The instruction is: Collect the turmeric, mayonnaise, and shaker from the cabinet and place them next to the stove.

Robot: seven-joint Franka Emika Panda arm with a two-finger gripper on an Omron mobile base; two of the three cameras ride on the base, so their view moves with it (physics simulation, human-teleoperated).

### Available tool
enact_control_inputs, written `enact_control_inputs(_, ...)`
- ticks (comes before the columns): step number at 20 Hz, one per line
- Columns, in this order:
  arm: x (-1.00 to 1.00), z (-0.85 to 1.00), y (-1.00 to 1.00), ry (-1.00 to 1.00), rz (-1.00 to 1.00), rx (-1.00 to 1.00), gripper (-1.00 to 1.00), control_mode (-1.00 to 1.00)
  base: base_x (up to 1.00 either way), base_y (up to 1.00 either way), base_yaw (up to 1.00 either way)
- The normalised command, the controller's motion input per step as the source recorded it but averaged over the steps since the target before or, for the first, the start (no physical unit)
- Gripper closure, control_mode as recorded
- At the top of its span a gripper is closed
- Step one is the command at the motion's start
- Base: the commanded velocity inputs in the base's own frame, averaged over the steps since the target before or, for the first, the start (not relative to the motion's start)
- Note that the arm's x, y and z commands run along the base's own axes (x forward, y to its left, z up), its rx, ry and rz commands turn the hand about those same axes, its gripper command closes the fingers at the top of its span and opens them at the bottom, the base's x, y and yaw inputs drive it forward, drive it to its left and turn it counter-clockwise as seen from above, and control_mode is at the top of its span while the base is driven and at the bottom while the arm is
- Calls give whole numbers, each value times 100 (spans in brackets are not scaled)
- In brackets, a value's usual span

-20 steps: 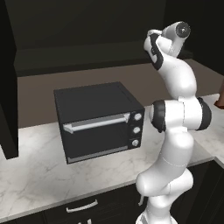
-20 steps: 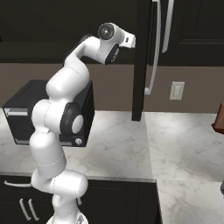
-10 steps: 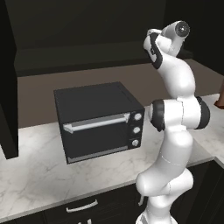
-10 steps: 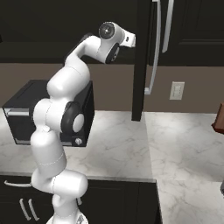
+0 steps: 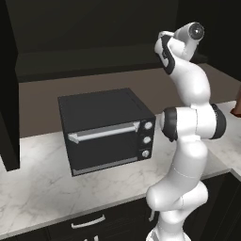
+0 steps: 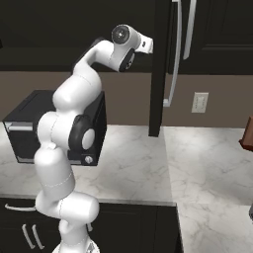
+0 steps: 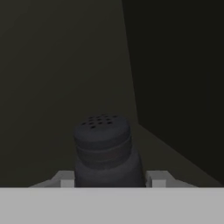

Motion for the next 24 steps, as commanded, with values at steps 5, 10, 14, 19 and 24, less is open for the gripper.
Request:
enact_control_inputs(5,-19,0,0,0,0,0,100,-100,0,0,0)
enact_control_inputs(10,-46,-3,8,-2,0,0,100,-100,0,0,0)
enact_control_inputs(14,-77,-7,26,-1,0,0,100,-100,0,0,0)
enact_control_inputs(19,-81,-7,30,0,0,0,100,-100,0,0,0)
enact_control_inputs(24,-80,-7,55,0,0,0,100,-100,0,0,0)
